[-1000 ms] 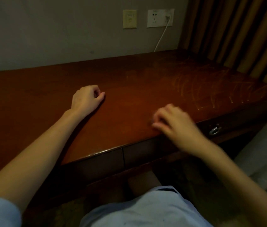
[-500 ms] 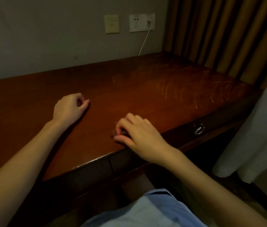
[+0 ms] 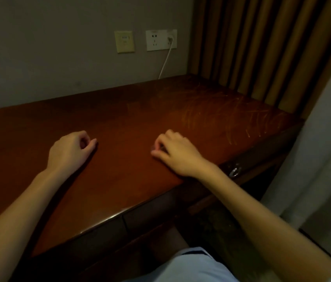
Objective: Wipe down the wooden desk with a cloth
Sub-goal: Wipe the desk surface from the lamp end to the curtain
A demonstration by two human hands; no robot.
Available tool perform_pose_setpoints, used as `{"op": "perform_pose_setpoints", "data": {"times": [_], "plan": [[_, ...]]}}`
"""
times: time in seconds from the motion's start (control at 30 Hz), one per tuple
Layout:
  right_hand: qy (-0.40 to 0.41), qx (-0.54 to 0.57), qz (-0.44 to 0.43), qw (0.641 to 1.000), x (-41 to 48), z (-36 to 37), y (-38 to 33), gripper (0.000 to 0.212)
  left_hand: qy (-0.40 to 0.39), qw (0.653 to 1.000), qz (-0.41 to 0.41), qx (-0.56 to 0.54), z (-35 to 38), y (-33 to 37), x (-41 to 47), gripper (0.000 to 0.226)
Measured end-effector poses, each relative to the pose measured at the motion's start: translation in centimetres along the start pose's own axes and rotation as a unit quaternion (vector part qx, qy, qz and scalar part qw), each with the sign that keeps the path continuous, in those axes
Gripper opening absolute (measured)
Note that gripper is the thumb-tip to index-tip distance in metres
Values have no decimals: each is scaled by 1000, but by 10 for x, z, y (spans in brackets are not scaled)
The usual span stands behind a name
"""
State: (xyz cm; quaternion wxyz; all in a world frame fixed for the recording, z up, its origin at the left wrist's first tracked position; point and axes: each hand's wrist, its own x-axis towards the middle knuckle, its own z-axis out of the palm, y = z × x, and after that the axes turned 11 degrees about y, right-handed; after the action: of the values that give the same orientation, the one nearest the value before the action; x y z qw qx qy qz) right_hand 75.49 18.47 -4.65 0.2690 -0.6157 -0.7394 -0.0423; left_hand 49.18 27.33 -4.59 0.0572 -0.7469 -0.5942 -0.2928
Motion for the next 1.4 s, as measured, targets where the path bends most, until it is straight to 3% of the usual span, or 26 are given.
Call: {"op": "perform_pose_setpoints", "data": {"times": [0.07, 0.13, 0.2, 0.3, 0.37, 0.43, 0.6, 0.7, 0.77, 0.93, 1.0, 1.1, 1.27, 1.33, 1.4], "plan": [[-8, 30, -60, 998, -28, -11, -5, 22, 0, 1000, 1, 1, 0, -1, 0, 19], [6, 37, -51, 998, -48, -27, 22, 17, -5, 1000, 1, 7, 1, 0, 0, 19], [39, -15, 40, 998, -54, -43, 78, 13, -9, 1000, -1, 12, 2, 1, 0, 18], [52, -90, 214, 971, -43, -67, 154, 21, -3, 1000, 13, 13, 2, 1, 0, 17], [53, -100, 237, 965, -26, -64, 165, 24, 7, 999, 36, 16, 1, 5, 1, 17], [35, -98, 202, 974, -8, -47, 142, 23, 4, 998, 57, 23, 0, 12, 3, 18], [4, -33, -19, 999, -17, -20, 45, 21, -38, 995, 85, 19, 8, 42, 18, 18], [-25, 20, -67, 997, -38, -35, 52, 15, -57, 994, 91, -5, 23, 69, 34, 17], [-5, 3, -20, 1000, -43, -44, 90, 16, -62, 993, 100, -24, 36, 87, 44, 16], [45, -115, 244, 962, -31, -78, 212, 18, -35, 991, 113, -60, 62, 123, 53, 18], [44, -126, 277, 952, -14, -77, 225, 22, -29, 991, 116, -61, 70, 130, 58, 19], [26, -102, 244, 964, 14, -55, 188, 24, -46, 992, 105, -57, 76, 134, 69, 20], [-7, -13, 18, 1000, -13, -38, 97, 16, -20, 995, 90, -44, 83, 134, 72, 19], [-19, -4, 15, 1000, -26, -50, 113, 14, -11, 995, 95, -42, 84, 134, 71, 18], [9, -47, 75, 996, -29, -62, 161, 19, -6, 994, 97, -40, 83, 135, 71, 18]]}}
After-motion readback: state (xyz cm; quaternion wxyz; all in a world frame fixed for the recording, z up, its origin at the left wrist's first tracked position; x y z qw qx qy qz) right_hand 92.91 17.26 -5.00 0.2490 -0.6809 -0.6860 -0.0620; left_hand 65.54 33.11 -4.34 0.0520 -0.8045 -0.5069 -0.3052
